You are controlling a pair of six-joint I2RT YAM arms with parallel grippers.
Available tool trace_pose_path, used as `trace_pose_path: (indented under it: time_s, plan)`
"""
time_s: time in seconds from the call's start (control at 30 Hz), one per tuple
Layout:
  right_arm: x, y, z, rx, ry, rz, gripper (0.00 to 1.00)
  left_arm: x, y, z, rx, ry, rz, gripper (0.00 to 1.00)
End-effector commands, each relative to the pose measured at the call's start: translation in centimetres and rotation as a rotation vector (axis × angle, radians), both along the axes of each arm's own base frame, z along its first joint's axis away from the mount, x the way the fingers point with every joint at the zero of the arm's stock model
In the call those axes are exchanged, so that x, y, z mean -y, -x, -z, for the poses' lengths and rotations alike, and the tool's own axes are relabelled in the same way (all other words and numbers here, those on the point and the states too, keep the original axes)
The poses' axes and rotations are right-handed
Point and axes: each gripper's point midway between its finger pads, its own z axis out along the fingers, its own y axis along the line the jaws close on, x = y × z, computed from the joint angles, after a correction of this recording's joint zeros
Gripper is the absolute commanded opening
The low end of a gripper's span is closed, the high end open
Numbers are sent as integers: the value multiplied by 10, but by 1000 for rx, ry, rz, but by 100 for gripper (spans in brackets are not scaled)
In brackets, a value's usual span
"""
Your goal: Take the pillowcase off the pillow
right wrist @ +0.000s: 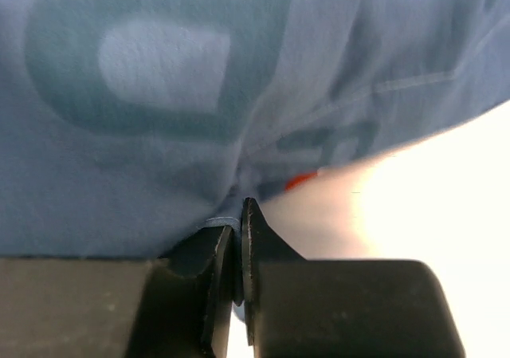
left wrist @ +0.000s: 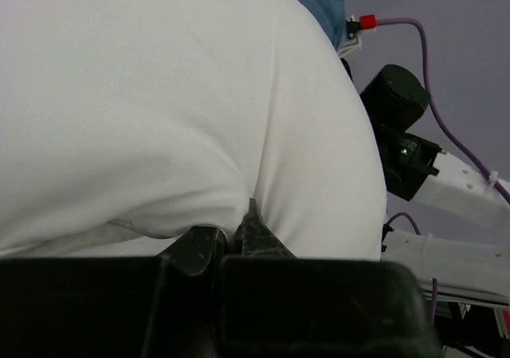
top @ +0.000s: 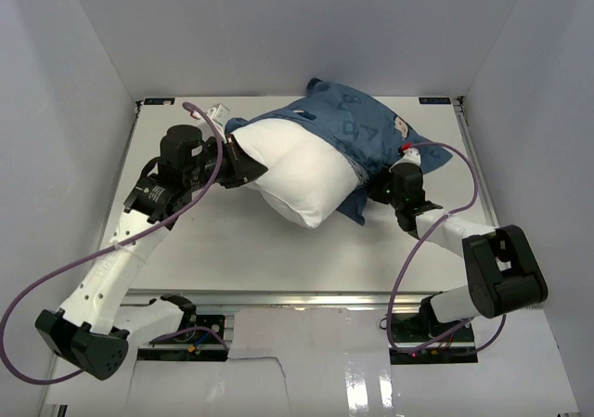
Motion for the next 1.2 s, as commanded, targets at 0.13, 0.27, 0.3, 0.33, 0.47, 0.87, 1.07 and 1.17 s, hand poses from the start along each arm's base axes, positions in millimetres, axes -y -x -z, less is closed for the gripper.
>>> trace_pose_path:
  time_s: [0.13, 0.27, 0.3, 0.33, 0.47, 0.87, 1.07, 1.17]
  plan:
    - [-7, 36, -64, 144, 21, -201, 62, 13, 48, -33, 233, 138, 242, 0]
    - [3, 67, -131, 275, 58, -232, 76, 12, 61, -12, 242, 126, 283, 0]
    - [5, 76, -156, 340, 72, -253, 79, 9, 66, -4, 248, 122, 283, 0]
    - [3, 82, -168, 357, 77, -282, 85, 9, 69, -4, 265, 127, 287, 0]
    - [-31, 107, -240, 497, 24, -515, 98, 11, 79, 19, 222, 140, 317, 0]
    - [-198, 32, -255, 399, 295, -858, 97, -8, 69, 73, 125, 111, 121, 0]
    - [-244, -3, -204, 291, 489, -910, 96, -8, 73, 90, 75, 126, 108, 0]
    - [-260, -13, -181, 248, 504, -959, 97, -10, 77, 91, 92, 128, 106, 0]
